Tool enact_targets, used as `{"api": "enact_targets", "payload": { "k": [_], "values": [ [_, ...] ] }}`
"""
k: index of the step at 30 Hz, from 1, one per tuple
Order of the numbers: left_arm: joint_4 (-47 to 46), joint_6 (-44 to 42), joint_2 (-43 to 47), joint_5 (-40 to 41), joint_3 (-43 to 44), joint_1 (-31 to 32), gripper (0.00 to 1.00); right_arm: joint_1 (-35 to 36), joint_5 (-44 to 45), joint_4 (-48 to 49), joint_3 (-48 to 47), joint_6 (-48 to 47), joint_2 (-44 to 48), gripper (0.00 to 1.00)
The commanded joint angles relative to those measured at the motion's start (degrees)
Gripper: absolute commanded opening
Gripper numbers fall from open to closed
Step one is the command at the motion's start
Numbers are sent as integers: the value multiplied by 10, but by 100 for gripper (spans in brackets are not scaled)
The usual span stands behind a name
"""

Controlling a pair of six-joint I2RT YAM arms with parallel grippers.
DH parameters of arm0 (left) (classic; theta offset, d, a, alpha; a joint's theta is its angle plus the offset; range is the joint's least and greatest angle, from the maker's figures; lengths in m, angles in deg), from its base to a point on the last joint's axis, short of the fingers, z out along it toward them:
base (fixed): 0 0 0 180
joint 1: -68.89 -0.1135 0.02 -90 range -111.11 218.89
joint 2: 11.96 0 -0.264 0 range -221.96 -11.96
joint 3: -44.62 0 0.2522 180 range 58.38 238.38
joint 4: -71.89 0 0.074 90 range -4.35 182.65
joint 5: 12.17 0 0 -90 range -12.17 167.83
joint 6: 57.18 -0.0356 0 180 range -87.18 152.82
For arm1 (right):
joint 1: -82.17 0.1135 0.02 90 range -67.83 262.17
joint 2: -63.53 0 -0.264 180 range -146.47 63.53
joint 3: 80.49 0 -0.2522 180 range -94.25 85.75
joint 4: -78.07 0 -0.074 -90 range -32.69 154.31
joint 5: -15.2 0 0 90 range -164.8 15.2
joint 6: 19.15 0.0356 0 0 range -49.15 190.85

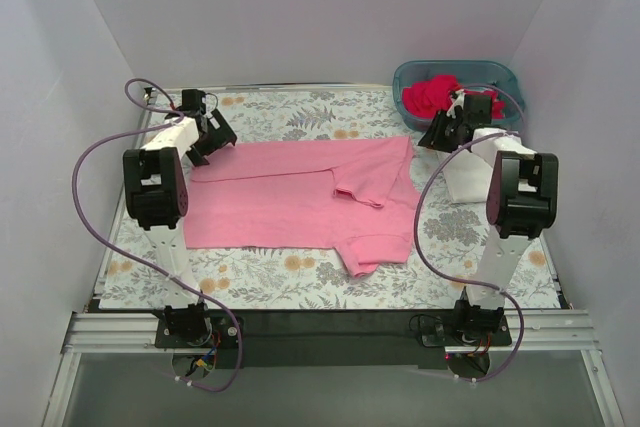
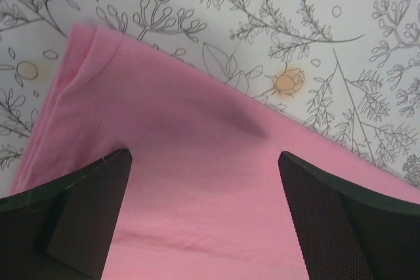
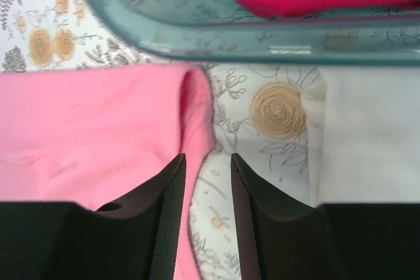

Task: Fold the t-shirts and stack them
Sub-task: Fold the tshirt

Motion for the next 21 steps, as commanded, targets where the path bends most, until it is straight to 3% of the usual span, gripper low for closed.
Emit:
{"api": "enact_targets", "payload": {
  "k": [1, 12, 21],
  "values": [
    [19, -10, 72, 7, -26, 9, 88, 28, 35, -29, 23, -31, 97, 35],
    [33, 0, 234, -3, -169, 53, 89, 218, 106, -161, 114, -196, 198, 35],
    [33, 2, 295, -15, -248, 85, 89, 293, 151, -201, 121, -255, 187, 35]
  ]
}}
